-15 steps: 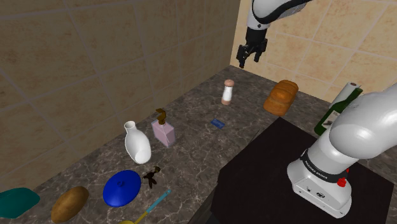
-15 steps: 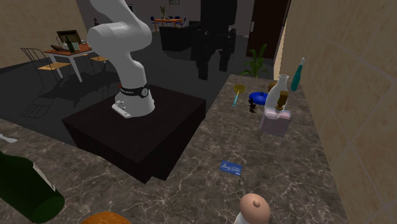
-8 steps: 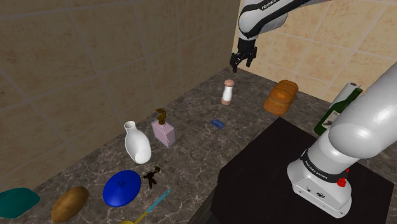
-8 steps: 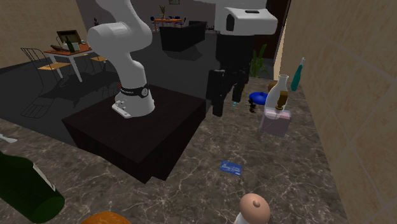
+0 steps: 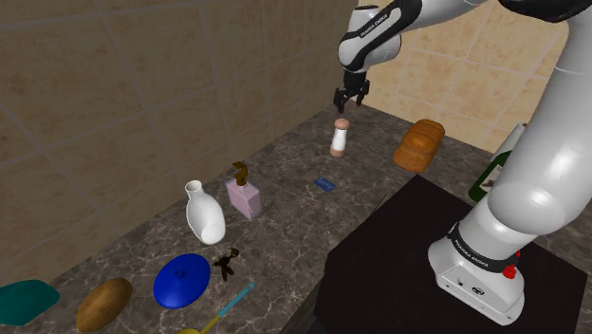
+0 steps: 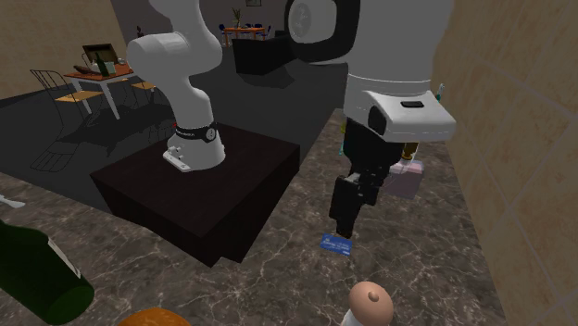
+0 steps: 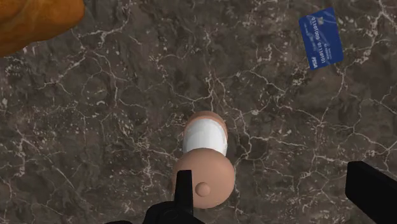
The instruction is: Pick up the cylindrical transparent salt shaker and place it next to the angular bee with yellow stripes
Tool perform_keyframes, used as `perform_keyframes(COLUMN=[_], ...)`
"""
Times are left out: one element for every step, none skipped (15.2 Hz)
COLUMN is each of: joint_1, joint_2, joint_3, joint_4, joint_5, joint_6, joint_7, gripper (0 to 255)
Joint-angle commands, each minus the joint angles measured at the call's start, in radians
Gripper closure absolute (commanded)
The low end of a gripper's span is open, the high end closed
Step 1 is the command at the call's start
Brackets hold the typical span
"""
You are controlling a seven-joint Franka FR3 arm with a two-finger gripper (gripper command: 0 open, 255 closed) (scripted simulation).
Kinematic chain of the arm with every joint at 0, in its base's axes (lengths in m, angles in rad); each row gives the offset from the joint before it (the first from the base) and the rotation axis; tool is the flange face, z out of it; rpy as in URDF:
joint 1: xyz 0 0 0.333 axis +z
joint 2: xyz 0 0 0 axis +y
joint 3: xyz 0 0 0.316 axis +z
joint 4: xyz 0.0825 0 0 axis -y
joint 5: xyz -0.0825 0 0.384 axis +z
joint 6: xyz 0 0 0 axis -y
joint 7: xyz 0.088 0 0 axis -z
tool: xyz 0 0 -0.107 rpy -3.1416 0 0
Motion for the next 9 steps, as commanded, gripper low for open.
perform_keyframes(joint_1=[-0.014,-0.021,-0.029,-0.037,-0.045,-0.053,-0.061,-0.069,-0.071], joint_2=[0.082,0.121,0.160,0.199,0.238,0.278,0.317,0.355,0.365], joint_3=[0.000,0.002,0.003,0.005,0.008,0.010,0.013,0.015,0.017], joint_4=[0.061,0.094,0.129,0.165,0.202,0.242,0.283,0.323,0.323], joint_5=[0.018,0.027,0.035,0.043,0.050,0.056,0.063,0.068,0.069], joint_6=[0.022,0.029,0.034,0.037,0.040,0.041,0.040,0.038,0.047], joint_7=[-0.020,-0.028,-0.036,-0.043,-0.050,-0.057,-0.063,-0.068,-0.069], gripper=[0,0,0,0,0,0,0,0,0])
